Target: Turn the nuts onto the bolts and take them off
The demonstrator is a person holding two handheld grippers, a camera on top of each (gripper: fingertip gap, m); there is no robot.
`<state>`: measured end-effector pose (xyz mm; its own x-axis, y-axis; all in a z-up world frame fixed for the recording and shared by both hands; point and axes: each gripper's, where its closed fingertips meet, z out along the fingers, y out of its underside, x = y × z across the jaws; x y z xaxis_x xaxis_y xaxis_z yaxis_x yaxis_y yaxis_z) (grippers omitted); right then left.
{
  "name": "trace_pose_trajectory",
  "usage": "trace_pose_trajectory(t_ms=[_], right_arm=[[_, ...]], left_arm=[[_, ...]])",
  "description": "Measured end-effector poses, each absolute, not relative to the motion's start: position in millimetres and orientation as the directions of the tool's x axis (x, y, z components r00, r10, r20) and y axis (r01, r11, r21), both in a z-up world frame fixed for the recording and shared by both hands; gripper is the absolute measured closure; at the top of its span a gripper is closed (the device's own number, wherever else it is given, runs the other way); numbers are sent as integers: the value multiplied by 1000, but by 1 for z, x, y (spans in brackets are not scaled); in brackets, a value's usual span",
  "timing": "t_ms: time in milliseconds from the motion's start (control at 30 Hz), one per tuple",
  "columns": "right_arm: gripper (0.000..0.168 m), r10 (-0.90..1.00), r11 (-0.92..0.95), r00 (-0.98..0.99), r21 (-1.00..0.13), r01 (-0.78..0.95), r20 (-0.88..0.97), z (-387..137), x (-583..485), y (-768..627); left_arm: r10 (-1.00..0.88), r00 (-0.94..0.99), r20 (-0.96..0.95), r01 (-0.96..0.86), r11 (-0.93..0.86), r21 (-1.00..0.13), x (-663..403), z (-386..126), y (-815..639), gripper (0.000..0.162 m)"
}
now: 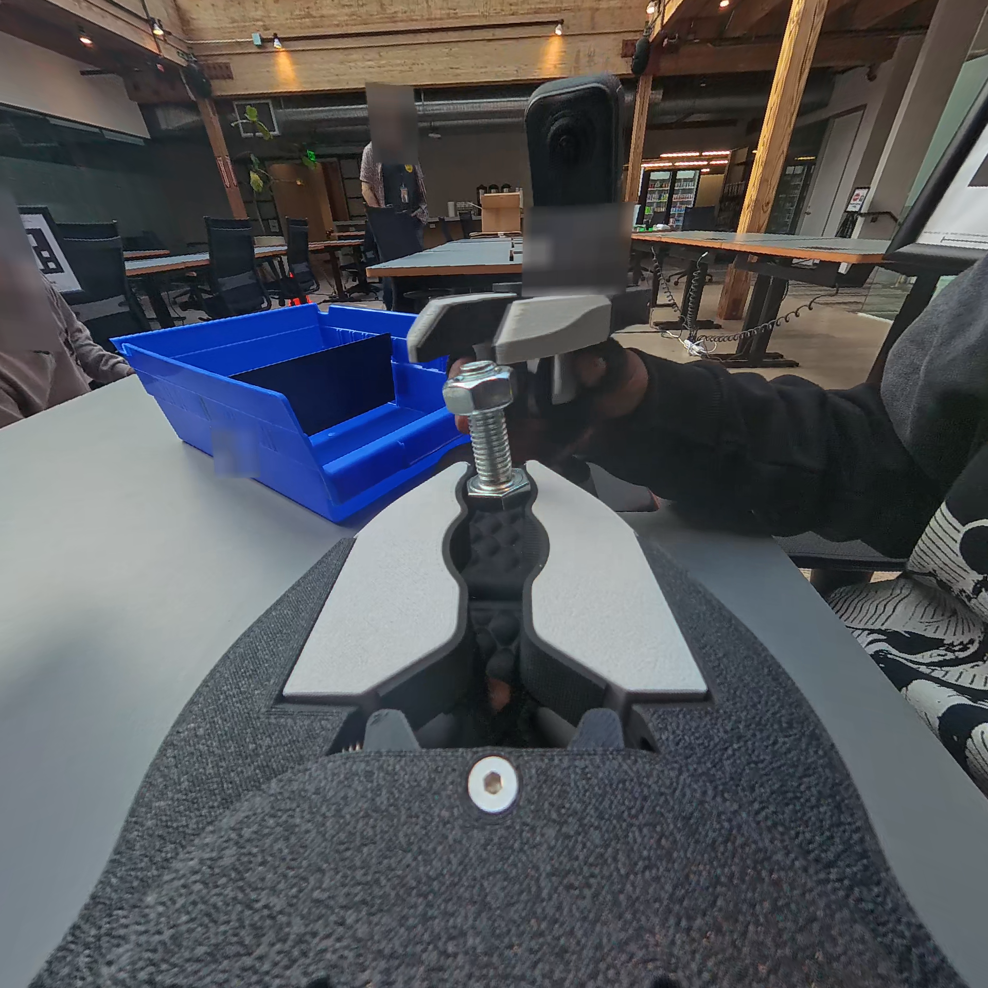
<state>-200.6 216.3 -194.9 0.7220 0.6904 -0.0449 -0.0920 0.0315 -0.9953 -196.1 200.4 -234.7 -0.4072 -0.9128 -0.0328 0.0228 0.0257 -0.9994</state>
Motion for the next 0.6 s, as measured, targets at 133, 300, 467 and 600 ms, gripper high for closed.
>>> trace_pose_trajectory(t_ms=[133,300,467,600], right_arm=[[117,716,4,697,-997,-74,-49,-197,-219,225],[112,720,-17,691,-998,-66,-57,-199,-236,239],[117,704,-16,708,-997,-69,-60,-200,-229,240],[118,693,-13,719,-997,-72,-61,-200,-218,233]], left_arm=[[-913,-406,-36,22,30,-999,-196,-235,200,147],[-913,-407,-36,23,30,-999,-196,-235,200,147],[-912,-409,-38,25,30,-999,-196,-235,200,147],[-912,-408,-33,25,25,-999,-196,-234,201,147]])
